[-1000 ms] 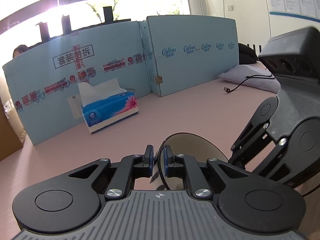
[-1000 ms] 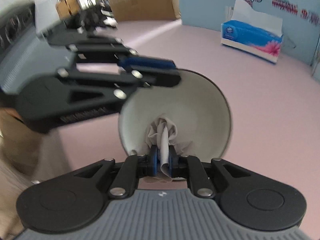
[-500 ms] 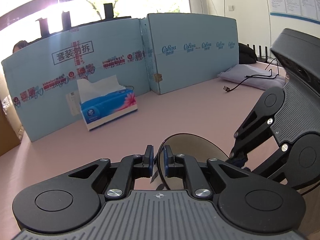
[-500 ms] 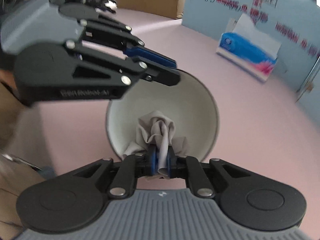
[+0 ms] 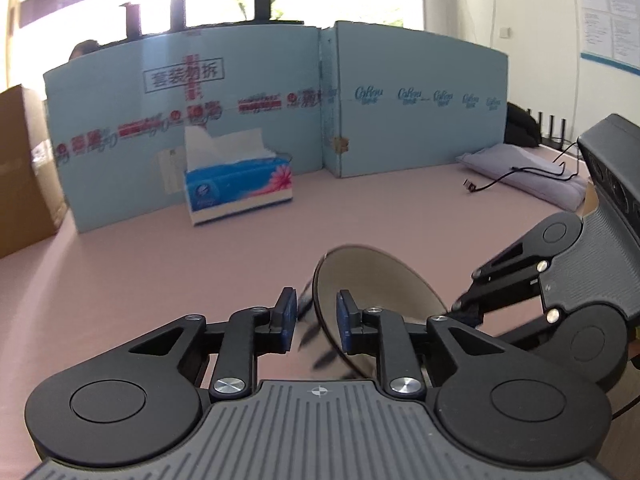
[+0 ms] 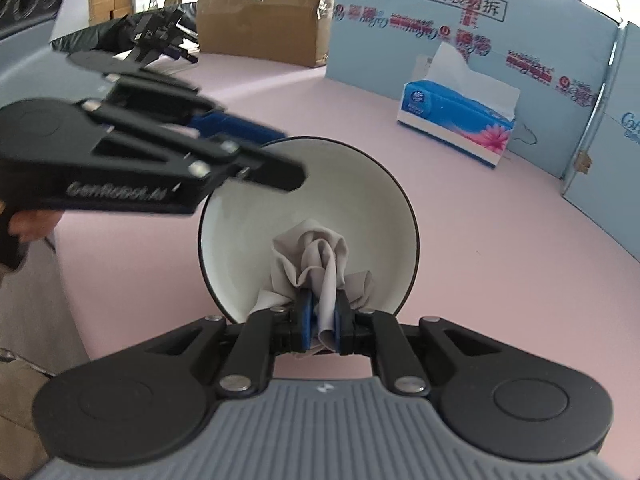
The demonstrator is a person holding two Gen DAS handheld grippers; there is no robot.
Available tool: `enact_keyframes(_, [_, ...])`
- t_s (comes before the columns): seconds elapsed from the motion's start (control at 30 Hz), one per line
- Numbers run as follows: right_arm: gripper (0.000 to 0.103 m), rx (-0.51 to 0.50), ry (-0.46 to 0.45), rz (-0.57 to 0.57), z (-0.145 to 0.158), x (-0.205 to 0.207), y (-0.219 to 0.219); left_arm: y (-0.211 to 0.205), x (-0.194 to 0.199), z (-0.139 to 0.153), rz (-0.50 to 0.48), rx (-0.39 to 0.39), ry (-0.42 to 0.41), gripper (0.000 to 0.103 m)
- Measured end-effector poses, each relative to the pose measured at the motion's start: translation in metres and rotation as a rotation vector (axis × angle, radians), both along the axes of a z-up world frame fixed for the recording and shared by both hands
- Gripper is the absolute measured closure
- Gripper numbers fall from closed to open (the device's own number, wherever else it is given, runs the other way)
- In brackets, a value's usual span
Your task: Clean bowl
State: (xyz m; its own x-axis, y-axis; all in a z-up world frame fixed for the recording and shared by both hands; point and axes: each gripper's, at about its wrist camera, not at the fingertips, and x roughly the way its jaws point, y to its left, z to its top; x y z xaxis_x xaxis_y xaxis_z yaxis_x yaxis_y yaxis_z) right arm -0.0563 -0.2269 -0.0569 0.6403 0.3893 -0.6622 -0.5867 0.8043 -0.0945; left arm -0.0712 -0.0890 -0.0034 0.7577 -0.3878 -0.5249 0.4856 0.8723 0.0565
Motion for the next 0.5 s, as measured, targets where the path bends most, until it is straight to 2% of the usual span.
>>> enact_keyframes(0.23, [0.092, 0.016, -0.024, -0.008, -0.002, -0.001, 0.001, -0.002, -0.014, -0.005, 0.042, 0.011, -0.008, 0.069])
enact_keyframes(0.4, [0.092, 0.012, -0.017, 0.022, 0.002, -0.001, 0.005, 0.001, 0.002, -0.005, 0.023, 0.037, 0.001, 0.085])
enact_keyframes(0.5, [0.092, 0.029, 0.000, 0.045, 0.006, -0.002, 0.004, 0.005, 0.014, -0.007, -0.029, 0.035, 0.014, 0.088])
